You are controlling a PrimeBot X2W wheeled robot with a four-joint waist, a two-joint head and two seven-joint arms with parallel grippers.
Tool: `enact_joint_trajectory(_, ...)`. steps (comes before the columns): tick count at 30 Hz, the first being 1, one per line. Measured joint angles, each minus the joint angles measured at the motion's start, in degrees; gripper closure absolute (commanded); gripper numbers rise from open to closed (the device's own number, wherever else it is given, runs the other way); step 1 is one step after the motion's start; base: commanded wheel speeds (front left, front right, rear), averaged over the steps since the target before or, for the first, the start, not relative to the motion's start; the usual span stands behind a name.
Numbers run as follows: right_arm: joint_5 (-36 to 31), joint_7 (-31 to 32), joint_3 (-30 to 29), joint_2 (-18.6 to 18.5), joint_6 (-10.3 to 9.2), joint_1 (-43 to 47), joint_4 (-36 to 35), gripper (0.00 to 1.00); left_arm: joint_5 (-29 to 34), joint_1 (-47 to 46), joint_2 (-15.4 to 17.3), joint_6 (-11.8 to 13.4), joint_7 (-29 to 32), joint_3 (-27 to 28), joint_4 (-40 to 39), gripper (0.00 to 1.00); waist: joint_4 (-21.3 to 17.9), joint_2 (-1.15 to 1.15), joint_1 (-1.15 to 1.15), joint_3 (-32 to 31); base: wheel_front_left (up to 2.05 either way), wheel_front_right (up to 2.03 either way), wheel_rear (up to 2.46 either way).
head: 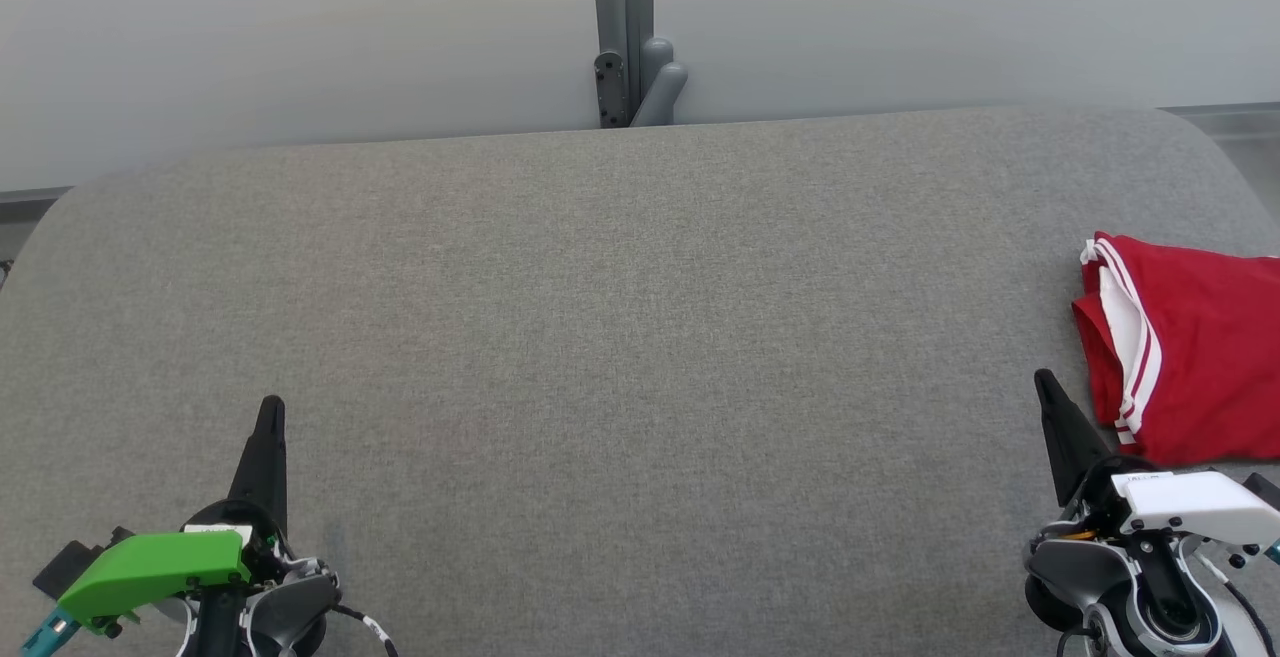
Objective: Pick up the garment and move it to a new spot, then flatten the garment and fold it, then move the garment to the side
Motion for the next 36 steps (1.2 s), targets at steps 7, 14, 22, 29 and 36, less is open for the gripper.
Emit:
enact_joint_trajectory(7,0.0,0.0,0.0,0.0,0.00,0.0,0.0,1.00,0.0,0.0,0.0,0.0,0.0,0.0,0.0,1.00,0.0,0.00,0.00,0.0,0.00,0.00,0.00)
enact_joint_trajectory(14,0.0,0.0,0.0,0.0,0.00,0.0,0.0,1.00,0.0,0.0,0.0,0.0,0.0,0.0,0.0,1.00,0.0,0.00,0.00,0.0,0.00,0.00,0.00)
enact_joint_trajectory(22,0.0,0.0,0.0,0.0,0.00,0.0,0.0,1.00,0.0,0.0,0.0,0.0,0.0,0.0,0.0,1.00,0.0,0.00,0.00,0.0,0.00,0.00,0.00)
enact_joint_trajectory(29,0.0,0.0,0.0,0.0,0.00,0.0,0.0,1.00,0.0,0.0,0.0,0.0,0.0,0.0,0.0,1.00,0.0,0.00,0.00,0.0,0.00,0.00,0.00)
enact_joint_trajectory(36,0.0,0.0,0.0,0.0,0.00,0.0,0.0,1.00,0.0,0.0,0.0,0.0,0.0,0.0,0.0,1.00,0.0,0.00,0.00,0.0,0.00,0.00,0.00)
